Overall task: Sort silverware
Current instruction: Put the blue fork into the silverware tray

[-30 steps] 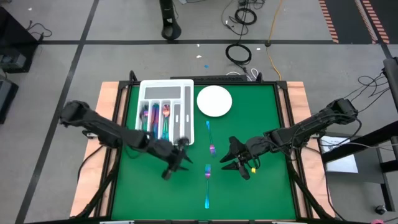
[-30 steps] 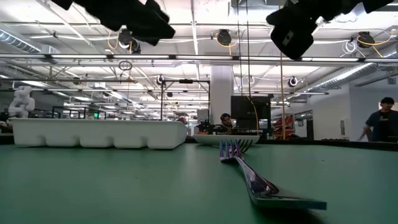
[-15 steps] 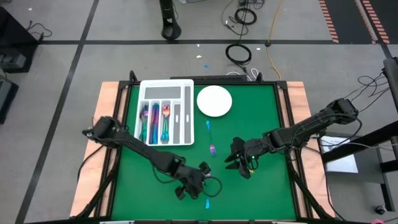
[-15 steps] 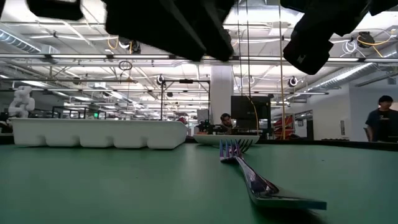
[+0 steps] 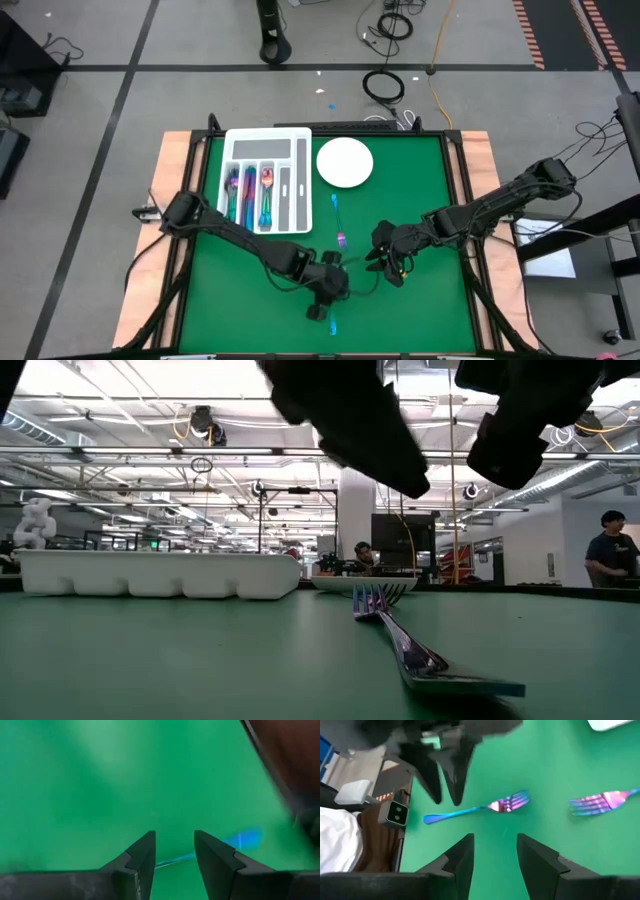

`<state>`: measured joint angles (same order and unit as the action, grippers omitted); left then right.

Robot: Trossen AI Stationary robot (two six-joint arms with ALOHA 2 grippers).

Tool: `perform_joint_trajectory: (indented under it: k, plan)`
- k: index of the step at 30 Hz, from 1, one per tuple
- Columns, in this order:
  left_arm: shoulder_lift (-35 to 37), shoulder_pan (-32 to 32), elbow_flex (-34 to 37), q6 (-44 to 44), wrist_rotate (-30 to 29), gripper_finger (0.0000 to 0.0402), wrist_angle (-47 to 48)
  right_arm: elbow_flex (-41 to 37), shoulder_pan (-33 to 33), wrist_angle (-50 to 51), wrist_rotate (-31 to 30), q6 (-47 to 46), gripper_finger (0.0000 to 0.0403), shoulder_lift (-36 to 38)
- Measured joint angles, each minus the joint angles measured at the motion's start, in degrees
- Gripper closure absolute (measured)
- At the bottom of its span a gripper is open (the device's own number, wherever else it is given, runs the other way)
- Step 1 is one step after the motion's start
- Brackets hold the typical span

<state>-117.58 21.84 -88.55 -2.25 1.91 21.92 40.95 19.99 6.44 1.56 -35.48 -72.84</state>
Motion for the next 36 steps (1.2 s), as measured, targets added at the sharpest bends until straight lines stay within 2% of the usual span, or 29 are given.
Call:
perform_joint_trajectory:
  k: [4, 6, 13, 19, 26, 36]
  plan:
    - [0.0, -1.4, -0.2, -30.2, -0.1, 0.0265, 0.2, 0.0, 0.0, 0.1, 0.0, -0.2, 0.0266, 0.0]
    - [0.0, -1.8, -0.2, -41.2, -0.6, 0.0265, 0.7, 0.0, 0.0, -0.1, 0.0, -0.6, 0.0266, 0.0]
    - [-0.7, 0.2, -0.1, -65.2, -5.9, 0.0265, 2.4, 0.0, 0.0, 1.3, 0.5, -2.9, 0.0266, 0.0]
    - [-0.7, 2.4, -0.1, -76.9, -10.9, 0.0265, 3.1, 0.0, 0.0, 4.6, 1.6, -2.6, 0.0266, 0.0]
    - [-0.7, 3.9, -0.1, -83.9, -16.7, 0.0265, 4.9, 0.0, 0.0, 5.8, 1.7, 0.1, 0.0266, 0.2]
    - [-4.6, 5.6, -0.1, -87.4, -16.9, 0.0265, 4.1, 0.0, 0.0, 6.0, 1.8, 1.9, 0.0266, 0.2]
